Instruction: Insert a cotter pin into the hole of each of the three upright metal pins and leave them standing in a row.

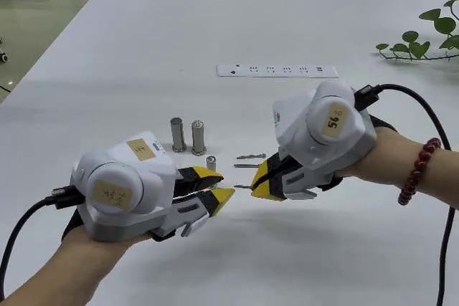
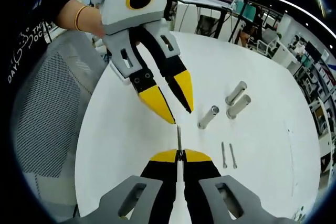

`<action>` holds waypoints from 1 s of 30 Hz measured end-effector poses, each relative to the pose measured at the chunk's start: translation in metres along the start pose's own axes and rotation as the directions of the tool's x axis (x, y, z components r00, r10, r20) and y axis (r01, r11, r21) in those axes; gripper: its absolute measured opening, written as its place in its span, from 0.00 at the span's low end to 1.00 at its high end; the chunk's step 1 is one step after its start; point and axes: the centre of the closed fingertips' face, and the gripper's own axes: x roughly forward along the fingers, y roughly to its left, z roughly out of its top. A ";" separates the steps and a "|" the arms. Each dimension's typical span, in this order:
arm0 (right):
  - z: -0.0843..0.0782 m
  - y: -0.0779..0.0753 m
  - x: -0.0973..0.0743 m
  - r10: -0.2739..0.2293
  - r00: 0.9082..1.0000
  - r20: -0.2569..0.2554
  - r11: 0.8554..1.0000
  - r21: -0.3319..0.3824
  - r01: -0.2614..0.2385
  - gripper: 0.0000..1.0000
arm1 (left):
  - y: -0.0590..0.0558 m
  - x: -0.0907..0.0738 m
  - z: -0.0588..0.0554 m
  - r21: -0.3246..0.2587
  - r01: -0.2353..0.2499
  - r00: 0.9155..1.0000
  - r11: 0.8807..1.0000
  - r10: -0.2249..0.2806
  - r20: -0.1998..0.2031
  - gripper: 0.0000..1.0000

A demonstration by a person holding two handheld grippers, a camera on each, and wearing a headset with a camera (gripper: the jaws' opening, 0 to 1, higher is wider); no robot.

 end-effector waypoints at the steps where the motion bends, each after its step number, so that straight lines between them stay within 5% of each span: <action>1: 0.000 -0.002 0.000 -0.002 1.000 -0.004 1.000 0.004 0.002 0.00 | 0.003 0.000 -0.001 -0.006 -0.017 1.000 1.000 0.017 0.001 0.11; 15: -0.004 -0.027 0.010 -0.055 0.998 -0.037 0.997 0.045 0.057 0.00 | 0.033 0.003 -0.012 -0.120 -0.127 0.992 0.985 0.129 0.012 0.12; 30: -0.005 -0.042 0.025 -0.062 0.997 -0.056 0.995 0.070 0.066 0.00 | 0.048 0.029 -0.034 -0.149 -0.186 0.982 0.971 0.180 -0.053 0.18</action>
